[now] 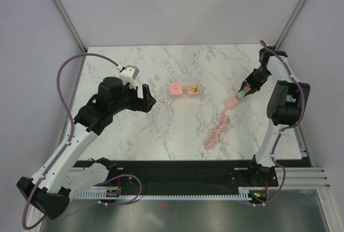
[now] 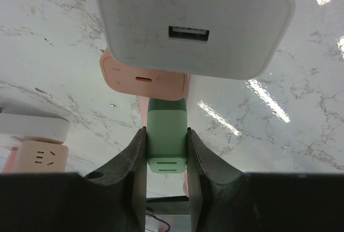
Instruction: Insert the plug
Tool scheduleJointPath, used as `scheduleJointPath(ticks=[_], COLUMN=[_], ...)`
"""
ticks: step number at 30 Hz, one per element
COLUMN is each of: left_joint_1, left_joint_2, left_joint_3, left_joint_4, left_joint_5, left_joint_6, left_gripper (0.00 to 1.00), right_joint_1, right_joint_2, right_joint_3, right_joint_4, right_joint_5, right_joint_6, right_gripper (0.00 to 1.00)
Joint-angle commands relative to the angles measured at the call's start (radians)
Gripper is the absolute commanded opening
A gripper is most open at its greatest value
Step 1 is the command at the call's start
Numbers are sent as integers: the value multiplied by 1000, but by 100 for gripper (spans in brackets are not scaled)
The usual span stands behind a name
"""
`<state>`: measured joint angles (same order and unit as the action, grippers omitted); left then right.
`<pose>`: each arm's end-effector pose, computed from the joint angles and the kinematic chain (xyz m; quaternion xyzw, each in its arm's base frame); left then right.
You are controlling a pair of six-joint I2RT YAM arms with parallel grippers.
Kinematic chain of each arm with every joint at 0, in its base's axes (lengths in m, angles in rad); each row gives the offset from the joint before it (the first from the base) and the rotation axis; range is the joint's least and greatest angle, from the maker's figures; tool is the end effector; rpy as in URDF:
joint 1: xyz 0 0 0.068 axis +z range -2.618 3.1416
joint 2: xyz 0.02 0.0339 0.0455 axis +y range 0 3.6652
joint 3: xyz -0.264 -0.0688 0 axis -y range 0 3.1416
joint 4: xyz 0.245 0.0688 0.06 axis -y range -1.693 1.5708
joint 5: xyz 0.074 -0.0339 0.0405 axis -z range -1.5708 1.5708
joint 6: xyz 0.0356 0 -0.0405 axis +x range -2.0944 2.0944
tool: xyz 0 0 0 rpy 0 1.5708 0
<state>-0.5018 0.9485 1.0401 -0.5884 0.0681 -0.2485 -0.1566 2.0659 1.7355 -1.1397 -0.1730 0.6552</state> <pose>0.1749 -0.0987 0.3580 0.1257 0.8497 -0.2145 0.4650 0.4036 -0.0575 0.2146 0.3889 0.9159 0.0960 0.0273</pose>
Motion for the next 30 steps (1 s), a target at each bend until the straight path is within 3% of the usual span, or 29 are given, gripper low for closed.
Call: scheduleJointPath(ticks=[1,30], left_joint_1=[-4,-4], left_joint_2=[-13,-13], left_joint_3=[-2,0], left_joint_4=[27,30], left_joint_5=[-22,-10], left_joint_6=[25,22], left_gripper=[100,100], right_joint_1=[0,0], right_joint_2=[31,37], right_joint_3=[1,85], right_joint_4=[-14,-83], right_joint_5=[-2,-36], right_joint_6=[-9,-52], right_gripper=[0,0])
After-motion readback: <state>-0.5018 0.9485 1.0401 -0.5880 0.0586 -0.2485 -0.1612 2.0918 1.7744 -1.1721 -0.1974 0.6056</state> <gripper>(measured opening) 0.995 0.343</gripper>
